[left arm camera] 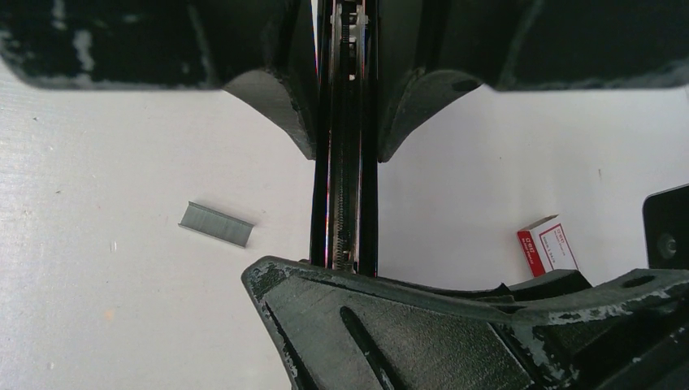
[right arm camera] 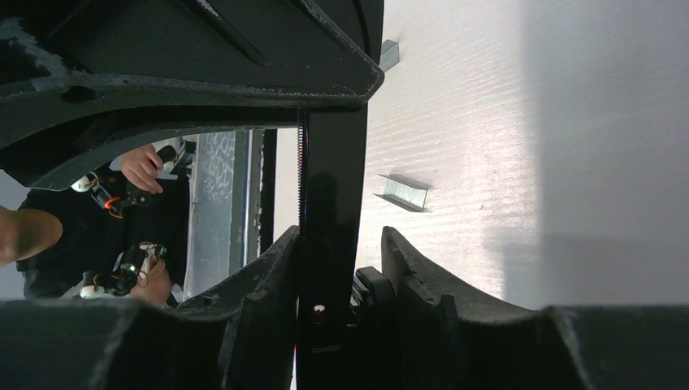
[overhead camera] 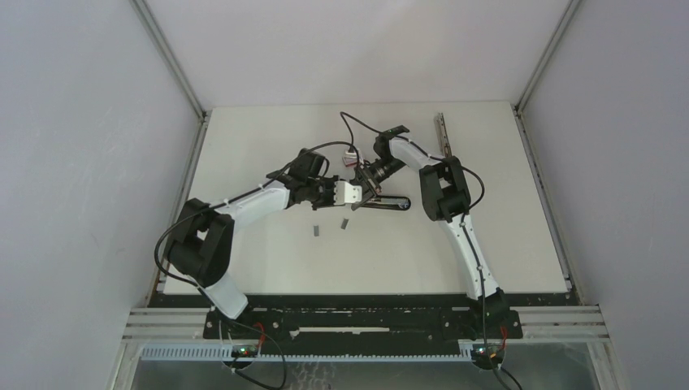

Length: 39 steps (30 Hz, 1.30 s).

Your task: Unload the staples from the stapler

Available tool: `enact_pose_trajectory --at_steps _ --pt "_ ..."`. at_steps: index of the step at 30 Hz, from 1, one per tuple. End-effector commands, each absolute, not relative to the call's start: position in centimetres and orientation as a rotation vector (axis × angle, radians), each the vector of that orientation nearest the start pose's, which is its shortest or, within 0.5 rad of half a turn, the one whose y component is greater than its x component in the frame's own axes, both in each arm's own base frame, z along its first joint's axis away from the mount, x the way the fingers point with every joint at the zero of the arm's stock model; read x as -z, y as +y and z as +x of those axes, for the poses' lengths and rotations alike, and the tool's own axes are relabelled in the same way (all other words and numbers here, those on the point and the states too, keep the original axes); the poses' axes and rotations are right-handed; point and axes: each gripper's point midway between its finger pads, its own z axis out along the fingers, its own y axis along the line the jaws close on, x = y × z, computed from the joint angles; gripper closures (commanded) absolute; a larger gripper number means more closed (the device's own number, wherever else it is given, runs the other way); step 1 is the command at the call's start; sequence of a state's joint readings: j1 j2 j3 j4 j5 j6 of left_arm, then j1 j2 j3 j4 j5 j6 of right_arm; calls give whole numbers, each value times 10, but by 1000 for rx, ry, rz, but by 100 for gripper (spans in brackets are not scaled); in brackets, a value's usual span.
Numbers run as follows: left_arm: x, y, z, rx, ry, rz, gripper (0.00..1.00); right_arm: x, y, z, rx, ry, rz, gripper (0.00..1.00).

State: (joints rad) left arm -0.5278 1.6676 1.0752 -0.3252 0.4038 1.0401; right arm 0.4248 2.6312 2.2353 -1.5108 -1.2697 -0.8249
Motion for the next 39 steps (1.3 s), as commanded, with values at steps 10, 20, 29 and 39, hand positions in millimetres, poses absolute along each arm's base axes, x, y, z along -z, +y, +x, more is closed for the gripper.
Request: enact_pose_trajectory --at_steps 10,20,29,39 --pt "-119 -243 366 144 1526 1686 92 -93 328 321 -2037 2227 -1064 76" --pt "-123 -241 372 91 1505 1644 96 -101 330 321 -2090 2224 -1004 59" --pt "-122 -242 373 86 1497 1630 96 -98 329 319 -2094 2236 -1000 60" --pt "-126 -242 376 77 1497 1590 94 -95 328 318 -2100 2250 -991 87"
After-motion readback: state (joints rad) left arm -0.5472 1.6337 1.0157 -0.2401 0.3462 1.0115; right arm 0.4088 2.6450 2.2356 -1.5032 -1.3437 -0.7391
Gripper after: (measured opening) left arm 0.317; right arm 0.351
